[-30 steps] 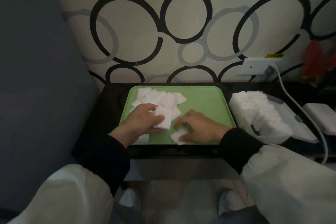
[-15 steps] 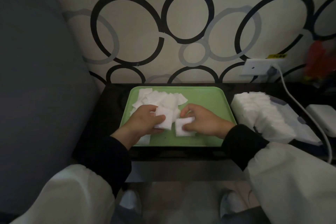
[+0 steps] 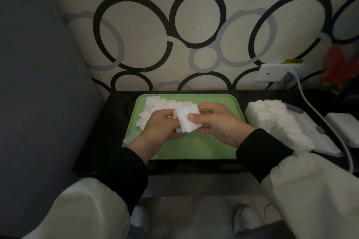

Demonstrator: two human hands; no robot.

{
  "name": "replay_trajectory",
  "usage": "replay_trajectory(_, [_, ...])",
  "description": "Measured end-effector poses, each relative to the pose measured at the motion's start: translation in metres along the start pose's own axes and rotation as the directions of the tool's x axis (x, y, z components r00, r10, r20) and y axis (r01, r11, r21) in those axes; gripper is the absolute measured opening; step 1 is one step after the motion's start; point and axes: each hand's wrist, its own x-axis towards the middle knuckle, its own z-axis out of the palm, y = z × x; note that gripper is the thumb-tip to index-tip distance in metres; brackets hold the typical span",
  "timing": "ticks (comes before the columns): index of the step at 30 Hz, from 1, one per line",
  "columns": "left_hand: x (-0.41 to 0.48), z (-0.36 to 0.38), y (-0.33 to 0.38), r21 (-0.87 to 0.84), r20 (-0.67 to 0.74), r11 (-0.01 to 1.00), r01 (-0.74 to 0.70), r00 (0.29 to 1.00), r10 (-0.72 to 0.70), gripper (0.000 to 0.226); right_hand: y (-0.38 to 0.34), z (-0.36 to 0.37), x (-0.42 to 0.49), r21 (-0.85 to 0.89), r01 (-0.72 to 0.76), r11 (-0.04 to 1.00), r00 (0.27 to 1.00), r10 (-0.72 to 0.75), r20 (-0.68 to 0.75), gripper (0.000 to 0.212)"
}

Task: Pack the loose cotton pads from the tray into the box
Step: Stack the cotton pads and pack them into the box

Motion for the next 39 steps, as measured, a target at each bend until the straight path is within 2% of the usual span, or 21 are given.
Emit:
replay_trajectory(3, [-0.001,0.005,0.002,-0.025,0.022,1.0,-0.012,1.0,0.012,0.019,0.002,0.0,0.0,-0.101,0.009,0.995,0.998,-0.016,-0.063,0.018])
replay_trajectory(10, [-0.005,0.013,0.007,-0.076,0.093,0.997,-0.021,0.995,0.028,0.027,0.004,-0.002,-0.002,-0.177,-0.006,0.984,0.988,-0.022,-0.155,0.022])
replay_trajectory(16, [-0.005,0.024,0.012,-0.153,0.122,0.988,0.005,0.992,0.014,0.031,0.006,-0.002,-0.004,-0.193,0.037,0.98,0.963,-0.087,-0.256,0.024])
replay_trajectory(20, [-0.003,0.034,0.017,-0.254,0.111,0.965,0.057,0.993,-0.03,0.031,0.008,-0.009,-0.005,-0.283,0.079,0.956,0.939,-0.166,-0.3,0.018])
replay_trajectory(22, [-0.003,0.041,0.015,-0.227,0.111,0.973,0.029,0.994,-0.004,0.021,0.01,-0.014,-0.007,-0.338,0.077,0.938,0.923,-0.196,-0.332,0.025])
replay_trajectory(24, [-0.003,0.048,0.011,-0.148,0.11,0.989,-0.02,0.993,0.036,0.023,0.009,-0.02,-0.011,-0.366,0.094,0.926,0.914,-0.226,-0.337,0.033])
replay_trajectory(27, [0.001,0.06,0.007,-0.008,0.1,0.997,-0.071,0.992,0.071,0.03,0.001,-0.037,-0.018,-0.481,0.166,0.861,0.916,-0.315,-0.247,0.046])
replay_trajectory(31, [0.002,0.076,0.004,0.132,0.135,0.978,-0.161,0.98,0.143,0.024,-0.007,-0.065,-0.027,-0.69,0.248,0.68,0.936,-0.352,-0.011,0.036])
replay_trajectory(33, [0.003,0.088,0.003,0.147,0.112,0.976,-0.161,0.983,0.145,0.027,-0.012,-0.077,-0.035,-0.78,0.232,0.582,0.933,-0.361,0.009,0.027])
replay_trajectory(35, [0.004,0.101,0.002,0.125,0.088,0.981,-0.146,0.987,0.135,0.027,-0.02,-0.09,-0.044,-0.826,0.202,0.526,0.933,-0.359,0.0,0.018])
replay_trajectory(37, [0.005,0.114,0.0,0.098,0.106,0.986,-0.138,0.986,0.127,0.021,-0.028,-0.108,-0.053,-0.853,0.176,0.491,0.932,-0.362,-0.016,0.01])
replay_trajectory(39, [0.007,0.129,-0.004,0.151,0.131,0.979,-0.138,0.984,0.118,0.015,-0.036,-0.131,-0.061,-0.857,0.154,0.491,0.921,-0.386,-0.056,0.014])
